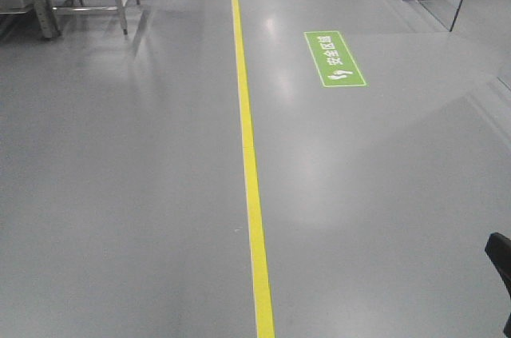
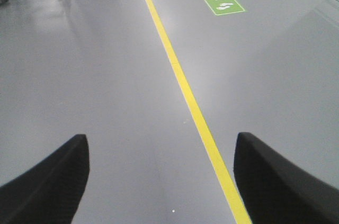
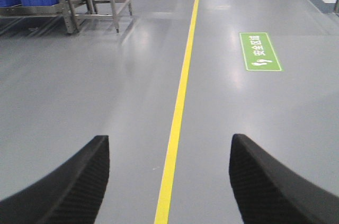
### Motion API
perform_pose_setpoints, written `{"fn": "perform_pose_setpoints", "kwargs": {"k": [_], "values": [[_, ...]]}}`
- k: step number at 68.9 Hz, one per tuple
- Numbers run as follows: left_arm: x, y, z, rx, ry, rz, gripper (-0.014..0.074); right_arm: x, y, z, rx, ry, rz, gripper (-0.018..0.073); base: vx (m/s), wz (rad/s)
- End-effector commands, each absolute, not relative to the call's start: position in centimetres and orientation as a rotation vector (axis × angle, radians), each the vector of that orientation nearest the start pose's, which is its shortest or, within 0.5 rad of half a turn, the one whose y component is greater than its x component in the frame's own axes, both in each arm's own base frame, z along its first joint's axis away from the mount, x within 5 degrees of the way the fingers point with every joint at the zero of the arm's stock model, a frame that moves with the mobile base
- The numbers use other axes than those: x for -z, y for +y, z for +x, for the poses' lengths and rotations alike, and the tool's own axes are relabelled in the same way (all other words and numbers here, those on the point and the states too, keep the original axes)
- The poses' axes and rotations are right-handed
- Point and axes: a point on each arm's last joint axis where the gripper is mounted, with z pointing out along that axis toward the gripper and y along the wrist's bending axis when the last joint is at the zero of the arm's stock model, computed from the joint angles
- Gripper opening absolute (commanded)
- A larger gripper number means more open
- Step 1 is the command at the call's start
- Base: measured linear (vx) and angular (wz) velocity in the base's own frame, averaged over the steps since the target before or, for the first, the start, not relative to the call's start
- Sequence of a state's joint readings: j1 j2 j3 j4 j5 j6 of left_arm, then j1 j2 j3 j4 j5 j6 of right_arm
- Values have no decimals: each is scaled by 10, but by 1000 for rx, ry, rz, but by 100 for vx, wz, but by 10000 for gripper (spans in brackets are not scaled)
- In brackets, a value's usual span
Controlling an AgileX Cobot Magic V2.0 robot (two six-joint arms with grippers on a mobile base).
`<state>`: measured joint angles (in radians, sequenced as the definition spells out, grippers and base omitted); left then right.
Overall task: Move and align brake pads A on conveyor
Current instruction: 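Drive along the yellow floor line down the aisle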
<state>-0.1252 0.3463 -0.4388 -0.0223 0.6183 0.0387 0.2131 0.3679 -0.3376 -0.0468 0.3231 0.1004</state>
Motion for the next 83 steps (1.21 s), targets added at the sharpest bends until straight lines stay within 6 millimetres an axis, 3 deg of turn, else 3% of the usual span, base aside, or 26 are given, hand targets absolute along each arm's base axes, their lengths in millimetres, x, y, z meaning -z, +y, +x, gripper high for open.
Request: {"fn": "perform_pose_setpoints", "kwargs": {"k": [1,40,83], "values": [[-296,-11,74,95,1917,144,552,-288,18,88,-175,1746,-136,470,8,-21],[-296,-11,74,95,1917,144,552,-288,18,88,-175,1745,-136,470,18,-6],[-296,-11,74,95,1917,144,552,-288,18,88,-175,1745,-136,470,44,16]]}}
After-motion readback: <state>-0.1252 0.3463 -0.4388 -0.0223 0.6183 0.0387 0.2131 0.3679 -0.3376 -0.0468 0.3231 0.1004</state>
